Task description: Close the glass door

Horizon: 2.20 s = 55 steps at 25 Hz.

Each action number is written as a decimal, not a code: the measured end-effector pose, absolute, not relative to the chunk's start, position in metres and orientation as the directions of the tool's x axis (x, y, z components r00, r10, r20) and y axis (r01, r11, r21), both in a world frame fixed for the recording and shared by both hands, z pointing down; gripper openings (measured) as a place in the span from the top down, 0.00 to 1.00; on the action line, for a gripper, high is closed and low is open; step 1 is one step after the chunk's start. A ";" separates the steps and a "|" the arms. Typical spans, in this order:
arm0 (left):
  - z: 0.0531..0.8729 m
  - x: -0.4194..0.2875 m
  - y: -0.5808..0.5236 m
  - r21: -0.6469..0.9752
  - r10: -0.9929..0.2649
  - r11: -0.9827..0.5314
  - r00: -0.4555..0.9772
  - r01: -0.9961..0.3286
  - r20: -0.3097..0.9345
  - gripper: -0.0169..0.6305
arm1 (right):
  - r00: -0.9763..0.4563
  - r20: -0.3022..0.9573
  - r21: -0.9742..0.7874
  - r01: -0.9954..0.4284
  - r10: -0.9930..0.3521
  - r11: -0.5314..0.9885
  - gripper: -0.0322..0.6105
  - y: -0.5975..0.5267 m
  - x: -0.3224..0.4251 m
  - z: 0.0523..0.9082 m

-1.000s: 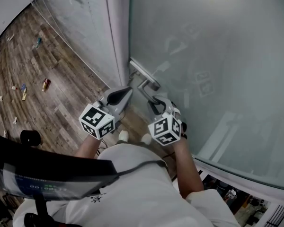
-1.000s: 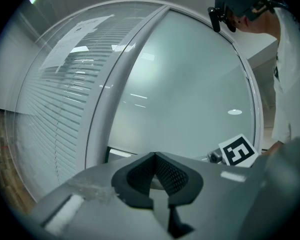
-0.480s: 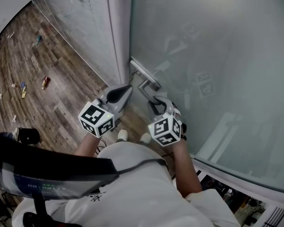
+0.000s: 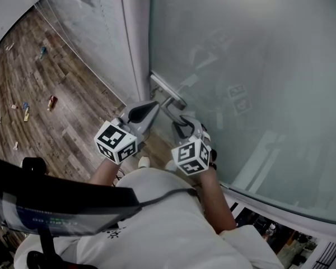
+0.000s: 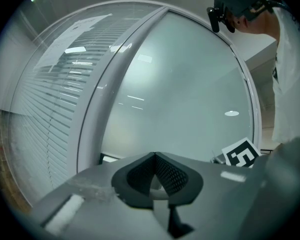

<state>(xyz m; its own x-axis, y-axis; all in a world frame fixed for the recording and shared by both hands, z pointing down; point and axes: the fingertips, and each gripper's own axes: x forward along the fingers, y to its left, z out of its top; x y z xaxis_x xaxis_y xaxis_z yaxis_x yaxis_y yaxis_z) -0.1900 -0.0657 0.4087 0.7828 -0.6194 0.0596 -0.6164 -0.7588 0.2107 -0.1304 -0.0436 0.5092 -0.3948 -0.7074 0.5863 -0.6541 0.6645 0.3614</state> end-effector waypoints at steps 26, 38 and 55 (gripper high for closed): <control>0.388 -0.162 -0.038 0.190 -0.538 -0.826 0.843 -0.531 0.018 0.97 | -0.510 0.260 0.040 -0.843 -0.820 0.537 0.90 0.000 -0.098 0.417; 0.387 -0.166 -0.033 0.198 -0.554 -0.813 0.832 -0.547 0.023 0.97 | -0.499 0.186 -0.024 -0.864 -0.847 0.503 0.94 -0.004 -0.091 0.403; 0.383 -0.165 -0.036 0.181 -0.551 -0.819 0.834 -0.545 0.016 0.97 | -0.501 0.179 -0.035 -0.863 -0.847 0.503 0.94 -0.008 -0.086 0.399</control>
<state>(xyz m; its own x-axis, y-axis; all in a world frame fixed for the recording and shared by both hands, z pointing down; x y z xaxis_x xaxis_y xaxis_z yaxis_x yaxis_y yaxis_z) -0.1650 -0.0365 0.3835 0.8341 -0.5514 0.0156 -0.5447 -0.8190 0.1806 -0.0859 -0.0080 0.3987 -0.5008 -0.8468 0.1792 -0.8634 0.5033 -0.0348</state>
